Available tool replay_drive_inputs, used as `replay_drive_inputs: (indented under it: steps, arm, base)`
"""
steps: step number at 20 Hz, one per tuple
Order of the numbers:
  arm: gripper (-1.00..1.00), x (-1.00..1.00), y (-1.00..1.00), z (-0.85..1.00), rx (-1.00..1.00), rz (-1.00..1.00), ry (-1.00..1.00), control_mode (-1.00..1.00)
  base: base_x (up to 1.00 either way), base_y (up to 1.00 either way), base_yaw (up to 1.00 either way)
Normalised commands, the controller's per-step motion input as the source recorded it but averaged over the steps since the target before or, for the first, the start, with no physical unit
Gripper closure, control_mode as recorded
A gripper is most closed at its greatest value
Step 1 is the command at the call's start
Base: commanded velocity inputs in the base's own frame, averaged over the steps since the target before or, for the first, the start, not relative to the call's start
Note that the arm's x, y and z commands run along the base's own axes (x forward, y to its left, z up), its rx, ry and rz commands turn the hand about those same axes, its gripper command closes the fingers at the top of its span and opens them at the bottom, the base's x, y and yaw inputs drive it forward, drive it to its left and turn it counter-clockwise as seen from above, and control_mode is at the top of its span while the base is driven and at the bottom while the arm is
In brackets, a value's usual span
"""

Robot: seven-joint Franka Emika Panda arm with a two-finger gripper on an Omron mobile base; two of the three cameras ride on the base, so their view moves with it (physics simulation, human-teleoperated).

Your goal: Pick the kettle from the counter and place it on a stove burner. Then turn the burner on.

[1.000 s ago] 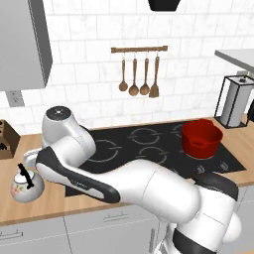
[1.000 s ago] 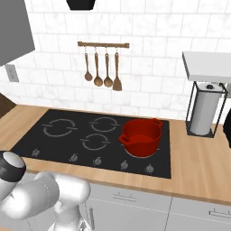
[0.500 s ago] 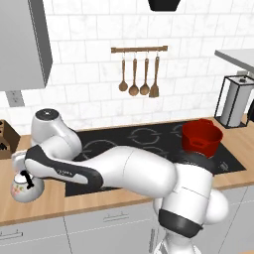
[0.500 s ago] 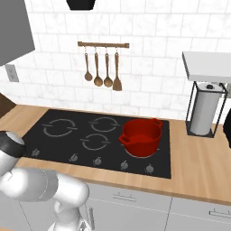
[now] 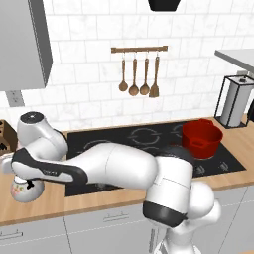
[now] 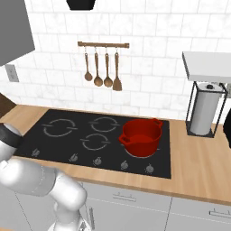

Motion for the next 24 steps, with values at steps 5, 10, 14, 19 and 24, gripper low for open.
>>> replay_drive_inputs:
  steps: [5,10,14,19,24]
  arm:
    - [-1.0,0.12,0.25,-0.25,-0.02,0.0,0.0,-1.0]
    - [-1.0,0.07,0.09,-0.33,-0.01,0.0,0.0,-1.0]
    - [-1.0,0.0,-0.02,-0.19,0.0,0.0,0.0,-1.0]
    - [-1.0,0.0,-0.11,-0.13,0.0,0.0,0.0,-1.0]
    - [-1.0,0.0,-0.24,-0.17,0.0,0.0,0.0,-1.0]
  base:
    - [0.0,0.0,0.0]
    - [0.0,0.0,0.0]
    - [0.0,0.0,0.0]
    - [0.0,0.0,0.0]
    - [0.0,0.0,0.0]
